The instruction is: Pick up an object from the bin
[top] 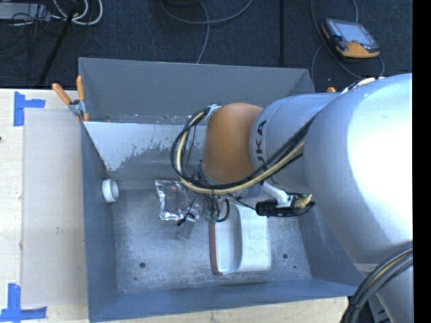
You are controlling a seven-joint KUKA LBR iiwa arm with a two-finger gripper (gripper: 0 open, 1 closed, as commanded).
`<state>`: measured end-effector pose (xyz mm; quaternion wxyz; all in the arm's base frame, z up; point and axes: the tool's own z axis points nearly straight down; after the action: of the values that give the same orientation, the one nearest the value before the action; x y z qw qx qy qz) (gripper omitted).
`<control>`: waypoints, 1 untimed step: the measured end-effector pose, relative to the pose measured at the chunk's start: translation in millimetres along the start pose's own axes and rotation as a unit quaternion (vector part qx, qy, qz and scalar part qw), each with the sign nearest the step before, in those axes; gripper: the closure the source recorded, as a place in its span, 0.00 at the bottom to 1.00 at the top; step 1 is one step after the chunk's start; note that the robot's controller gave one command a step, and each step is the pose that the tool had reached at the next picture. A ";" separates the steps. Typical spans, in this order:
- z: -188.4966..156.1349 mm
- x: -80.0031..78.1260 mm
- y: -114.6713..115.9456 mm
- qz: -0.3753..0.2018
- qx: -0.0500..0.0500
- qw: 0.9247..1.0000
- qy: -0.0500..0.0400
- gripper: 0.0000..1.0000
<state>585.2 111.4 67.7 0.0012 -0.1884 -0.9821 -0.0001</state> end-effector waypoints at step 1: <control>-0.5 -0.1 0.4 0.000 -0.001 1.000 0.000 1.00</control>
Offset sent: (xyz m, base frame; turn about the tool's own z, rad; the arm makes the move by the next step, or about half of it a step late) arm 0.0000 0.0000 0.0000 0.0000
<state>585.4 111.7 68.2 0.0009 -0.1886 -0.9820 -0.0006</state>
